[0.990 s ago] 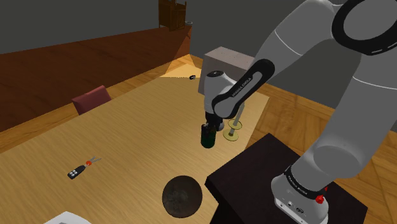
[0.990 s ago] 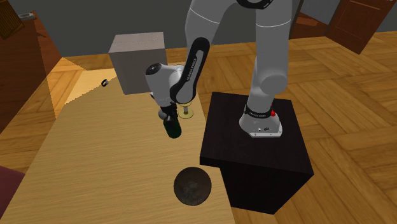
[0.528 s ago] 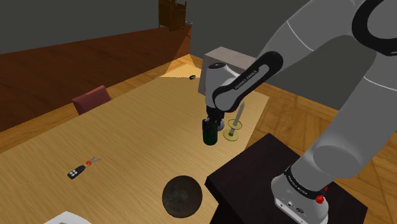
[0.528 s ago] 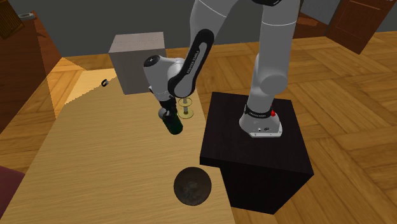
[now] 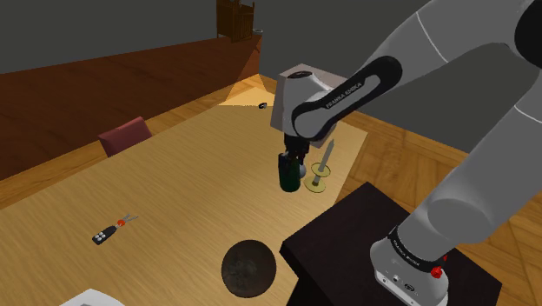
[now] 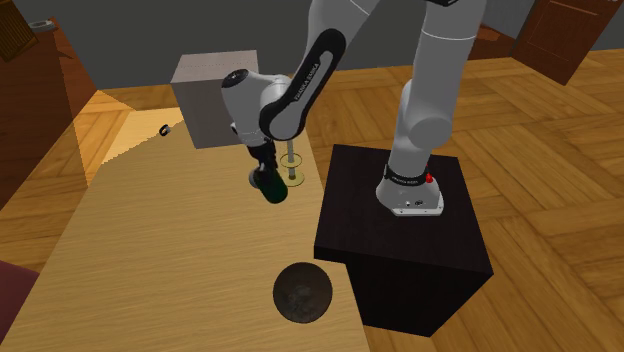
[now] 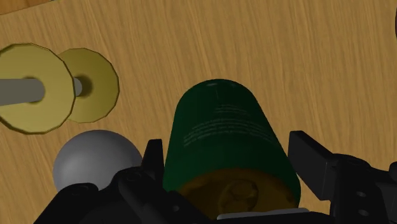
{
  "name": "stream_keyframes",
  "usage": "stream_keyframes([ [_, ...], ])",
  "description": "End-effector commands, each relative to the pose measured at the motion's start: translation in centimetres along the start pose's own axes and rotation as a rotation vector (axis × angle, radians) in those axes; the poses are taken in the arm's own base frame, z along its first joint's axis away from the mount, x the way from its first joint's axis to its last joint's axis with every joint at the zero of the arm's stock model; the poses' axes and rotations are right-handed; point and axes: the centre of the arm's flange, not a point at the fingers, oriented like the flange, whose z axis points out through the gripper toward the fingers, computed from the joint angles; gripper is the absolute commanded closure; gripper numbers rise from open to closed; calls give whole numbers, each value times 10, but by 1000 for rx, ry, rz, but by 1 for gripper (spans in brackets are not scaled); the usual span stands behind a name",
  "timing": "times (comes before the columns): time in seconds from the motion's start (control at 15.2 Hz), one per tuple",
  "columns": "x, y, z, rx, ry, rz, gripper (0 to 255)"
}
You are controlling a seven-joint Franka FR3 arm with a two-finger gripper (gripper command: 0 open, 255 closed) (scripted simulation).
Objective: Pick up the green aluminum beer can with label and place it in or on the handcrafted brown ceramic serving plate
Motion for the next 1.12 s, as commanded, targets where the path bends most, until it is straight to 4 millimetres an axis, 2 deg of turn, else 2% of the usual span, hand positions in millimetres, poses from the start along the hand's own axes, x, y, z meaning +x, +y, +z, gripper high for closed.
stream_keyframes([
  [0.0,-2,1,-11,0,0,0,255],
  [0.07,-3,2,-16,0,0,0,255],
  [1.06,-84,-177,-39,0,0,0,255],
])
